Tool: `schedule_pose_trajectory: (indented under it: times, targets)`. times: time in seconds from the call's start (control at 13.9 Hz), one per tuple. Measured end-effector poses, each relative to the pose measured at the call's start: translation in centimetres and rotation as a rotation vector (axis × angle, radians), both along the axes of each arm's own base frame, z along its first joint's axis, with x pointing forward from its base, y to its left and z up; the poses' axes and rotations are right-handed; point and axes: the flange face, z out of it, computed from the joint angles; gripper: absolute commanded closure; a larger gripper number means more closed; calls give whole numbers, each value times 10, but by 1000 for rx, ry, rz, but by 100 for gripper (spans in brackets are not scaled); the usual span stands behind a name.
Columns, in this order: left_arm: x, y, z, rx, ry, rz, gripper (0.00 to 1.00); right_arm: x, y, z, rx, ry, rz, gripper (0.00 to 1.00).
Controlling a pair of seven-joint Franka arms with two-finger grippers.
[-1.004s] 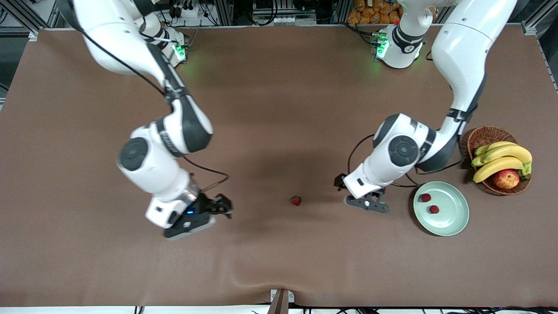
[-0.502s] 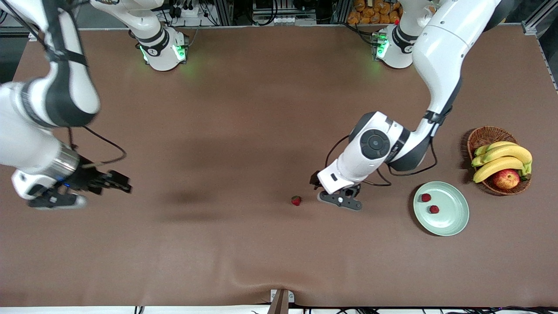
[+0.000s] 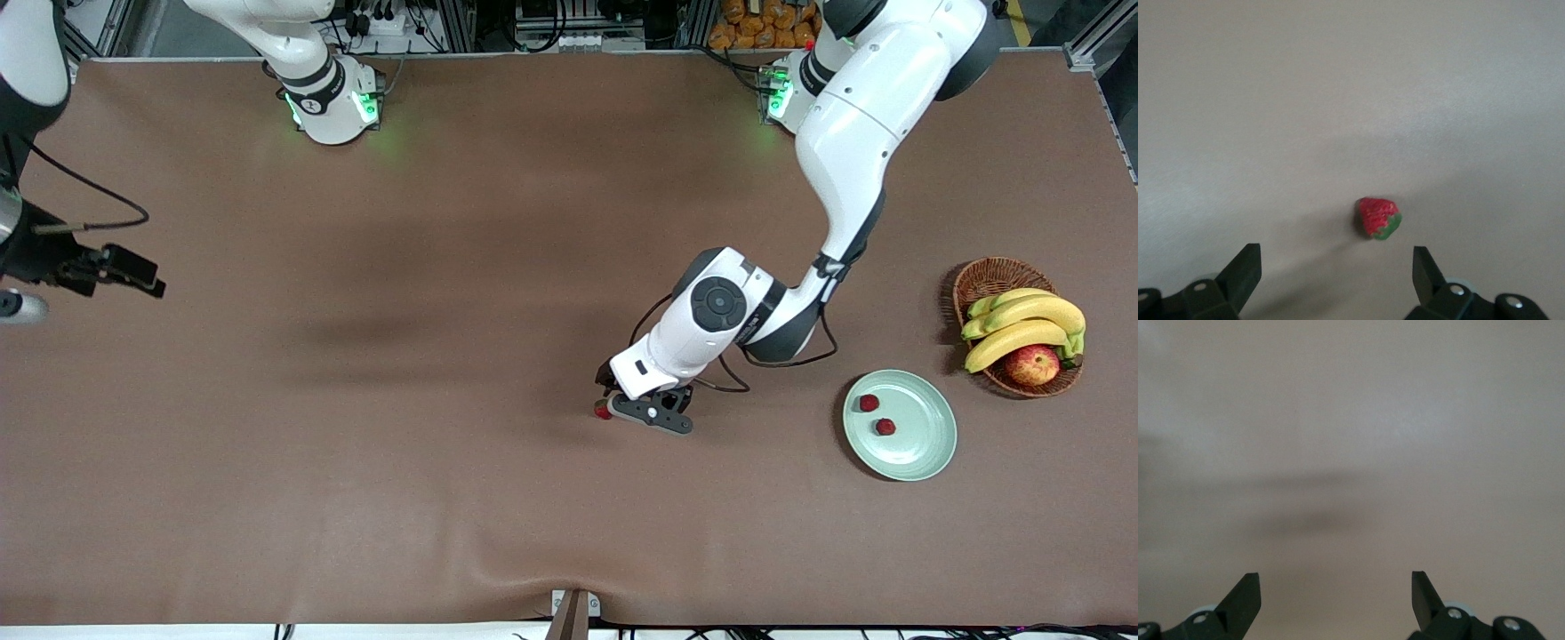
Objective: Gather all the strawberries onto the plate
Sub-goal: 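Lower the open left gripper around the middle strawberry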
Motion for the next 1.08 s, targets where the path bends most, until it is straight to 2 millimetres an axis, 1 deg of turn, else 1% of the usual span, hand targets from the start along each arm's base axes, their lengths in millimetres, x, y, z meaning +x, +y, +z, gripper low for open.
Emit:
schedule_pose_trajectory:
  times: [0.07,0.14,0.22,0.43,0.65,0.79,1.0,1.08]
  targets:
    - [-1,-5,-5,0,-14,-5,4,-7,4,7,-6,17,1,0]
    - [-3,-11,-9,-3,-23,-10,10,-13,7,12,-8,29,4,0]
    - [-3,-14,-12,-6,-28,-13,13,-17,9,15,-9,39,6,0]
    - [-4,-21,-20,-29,-45,-16,14,-21,13,21,-10,53,13,0]
    - [-6,-27,-31,-32,-48,-22,18,-22,15,28,-10,48,17,0]
    - [-8,-30,-37,-18,-58,-29,25,-24,16,37,-10,30,19,0]
    - [-9,-33,-45,-12,-72,-35,27,-32,15,49,-8,33,31,0]
    - [-9,-34,-48,-11,-72,-35,29,-34,13,54,-7,30,46,0]
